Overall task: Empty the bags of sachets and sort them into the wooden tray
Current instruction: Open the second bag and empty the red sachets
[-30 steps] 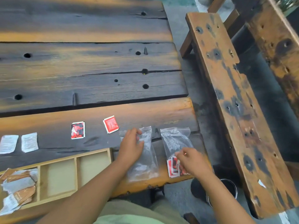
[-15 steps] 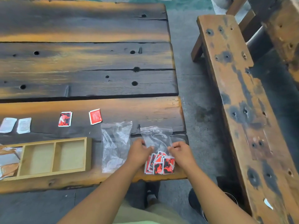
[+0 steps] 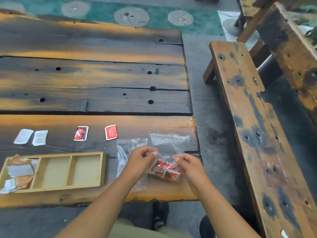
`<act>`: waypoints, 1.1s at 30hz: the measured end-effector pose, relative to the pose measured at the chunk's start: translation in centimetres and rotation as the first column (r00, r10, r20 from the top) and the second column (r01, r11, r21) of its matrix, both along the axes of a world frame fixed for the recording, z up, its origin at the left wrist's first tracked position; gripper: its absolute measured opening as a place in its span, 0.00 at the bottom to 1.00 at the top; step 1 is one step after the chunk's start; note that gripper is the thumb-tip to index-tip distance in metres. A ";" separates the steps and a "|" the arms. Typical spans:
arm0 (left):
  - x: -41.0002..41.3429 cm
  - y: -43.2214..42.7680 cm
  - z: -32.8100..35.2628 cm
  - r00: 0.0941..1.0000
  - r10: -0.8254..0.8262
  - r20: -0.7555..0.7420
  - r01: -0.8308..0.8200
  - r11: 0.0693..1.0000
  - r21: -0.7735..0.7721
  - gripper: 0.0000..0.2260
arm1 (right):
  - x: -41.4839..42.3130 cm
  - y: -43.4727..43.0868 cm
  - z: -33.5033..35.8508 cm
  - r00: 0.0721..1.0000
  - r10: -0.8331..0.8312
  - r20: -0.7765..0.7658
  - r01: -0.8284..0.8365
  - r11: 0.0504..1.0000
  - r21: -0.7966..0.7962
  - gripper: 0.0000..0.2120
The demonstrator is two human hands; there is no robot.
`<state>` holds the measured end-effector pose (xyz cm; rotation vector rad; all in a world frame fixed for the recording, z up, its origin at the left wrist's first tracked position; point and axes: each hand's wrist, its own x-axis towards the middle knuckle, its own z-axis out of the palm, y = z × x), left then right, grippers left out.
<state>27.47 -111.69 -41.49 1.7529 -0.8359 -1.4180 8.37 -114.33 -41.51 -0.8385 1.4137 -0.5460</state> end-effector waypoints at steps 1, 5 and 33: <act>0.9 0.0 0.5 1.000 -0.012 -0.003 0.012 1.000 -0.018 0.04 | 0.9 0.0 0.5 0.999 -0.027 0.039 0.026 0.999 0.023 0.06; 5.6 0.5 1.5 0.999 -0.049 0.023 0.051 0.995 -0.084 0.03 | 6.1 0.3 2.1 0.976 -0.120 0.182 0.107 0.991 0.083 0.05; 32.7 11.9 5.5 0.959 -0.262 -0.112 0.241 0.955 -0.174 0.08 | 32.7 4.7 12.3 0.514 0.439 -0.737 -0.791 0.574 -0.210 0.11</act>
